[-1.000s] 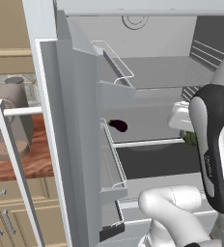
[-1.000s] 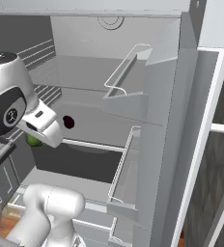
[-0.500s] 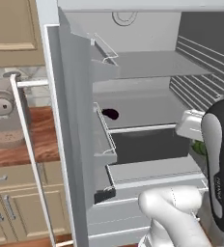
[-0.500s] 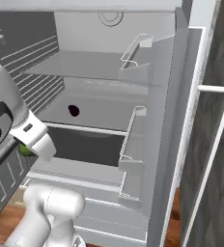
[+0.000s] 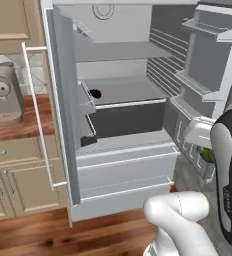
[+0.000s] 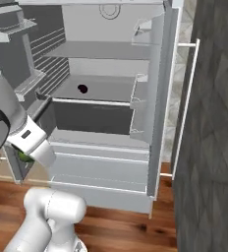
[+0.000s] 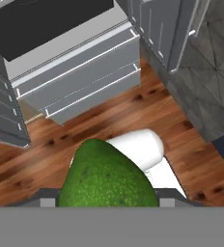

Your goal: Gather the avocado and eggplant from the fridge and place them on a tray on the dining counter. Then gather the steak and chicken drumstick from the fridge and place them on the other tray.

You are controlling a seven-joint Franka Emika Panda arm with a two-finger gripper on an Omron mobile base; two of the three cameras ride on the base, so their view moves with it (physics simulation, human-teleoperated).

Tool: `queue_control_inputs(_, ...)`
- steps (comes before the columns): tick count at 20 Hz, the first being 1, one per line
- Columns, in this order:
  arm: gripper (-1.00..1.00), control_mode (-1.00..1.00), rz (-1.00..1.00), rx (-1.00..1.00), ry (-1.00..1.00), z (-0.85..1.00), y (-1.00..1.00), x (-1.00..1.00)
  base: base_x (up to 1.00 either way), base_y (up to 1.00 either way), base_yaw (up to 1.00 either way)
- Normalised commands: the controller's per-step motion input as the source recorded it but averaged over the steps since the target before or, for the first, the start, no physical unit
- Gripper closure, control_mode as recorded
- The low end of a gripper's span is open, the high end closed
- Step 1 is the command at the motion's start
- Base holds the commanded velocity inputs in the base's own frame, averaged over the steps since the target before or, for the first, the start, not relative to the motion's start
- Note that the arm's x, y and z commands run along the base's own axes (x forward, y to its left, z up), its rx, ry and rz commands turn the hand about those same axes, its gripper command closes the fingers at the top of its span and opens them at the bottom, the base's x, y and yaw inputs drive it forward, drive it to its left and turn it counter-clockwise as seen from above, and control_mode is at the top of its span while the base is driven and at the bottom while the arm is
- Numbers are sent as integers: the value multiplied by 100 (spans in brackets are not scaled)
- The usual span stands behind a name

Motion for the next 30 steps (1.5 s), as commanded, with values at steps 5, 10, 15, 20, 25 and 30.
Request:
queue_control_inputs(5,100,100,0,0,0,0,0,0,-100,1,-15)
queue_control_inputs(10,100,100,0,0,0,0,0,0,-100,4,-13)
queue_control_inputs(15,100,100,0,0,0,0,0,0,-100,12,-11)
queue_control_inputs(20,100,100,0,0,0,0,0,0,-100,15,-10)
queue_control_inputs(25,100,100,0,0,0,0,0,0,-100,13,-8)
queue_control_inputs(30,100,100,0,0,0,0,0,0,-100,22,-5)
